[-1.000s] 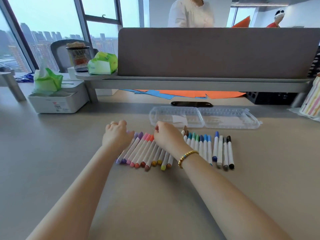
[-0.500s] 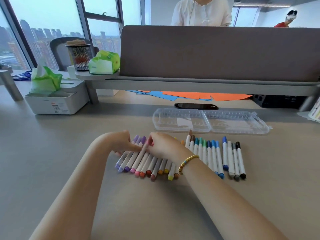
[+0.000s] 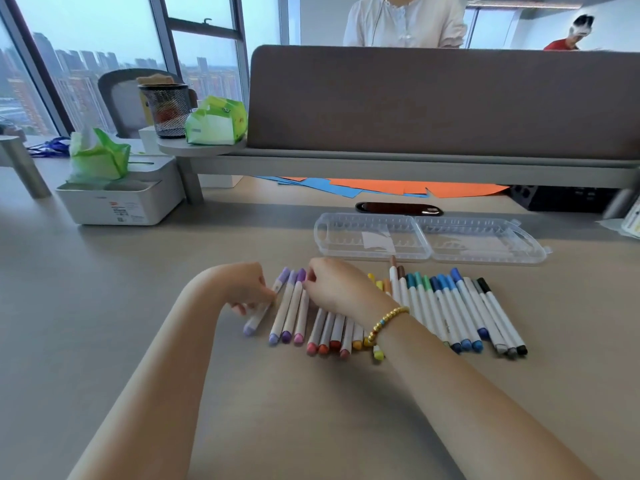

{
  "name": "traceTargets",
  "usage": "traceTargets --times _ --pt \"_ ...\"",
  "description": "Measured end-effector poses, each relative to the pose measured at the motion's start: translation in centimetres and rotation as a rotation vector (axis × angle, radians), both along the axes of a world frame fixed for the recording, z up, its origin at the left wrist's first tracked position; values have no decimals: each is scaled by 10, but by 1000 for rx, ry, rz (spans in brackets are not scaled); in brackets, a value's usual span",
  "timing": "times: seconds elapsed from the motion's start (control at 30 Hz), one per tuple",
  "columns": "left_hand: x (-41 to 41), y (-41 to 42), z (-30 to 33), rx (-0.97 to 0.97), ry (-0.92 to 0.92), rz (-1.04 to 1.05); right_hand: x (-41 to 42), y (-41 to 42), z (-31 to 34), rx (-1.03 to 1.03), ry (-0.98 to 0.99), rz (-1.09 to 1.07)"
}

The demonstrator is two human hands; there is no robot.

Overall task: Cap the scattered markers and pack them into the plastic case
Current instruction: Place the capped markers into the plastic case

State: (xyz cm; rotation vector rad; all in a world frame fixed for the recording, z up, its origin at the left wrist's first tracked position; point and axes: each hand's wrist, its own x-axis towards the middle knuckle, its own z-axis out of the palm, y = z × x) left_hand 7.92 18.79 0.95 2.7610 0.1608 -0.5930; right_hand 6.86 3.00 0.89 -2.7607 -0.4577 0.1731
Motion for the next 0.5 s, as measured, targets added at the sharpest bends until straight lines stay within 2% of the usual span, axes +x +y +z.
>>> traceTargets --times 0.23,0.5 --pt "4 3 -3 -6 -40 87 -7 38 -13 -15 -123 -33" --pt "7 15 -7 -145 -70 164 -7 32 10 -152 58 -13"
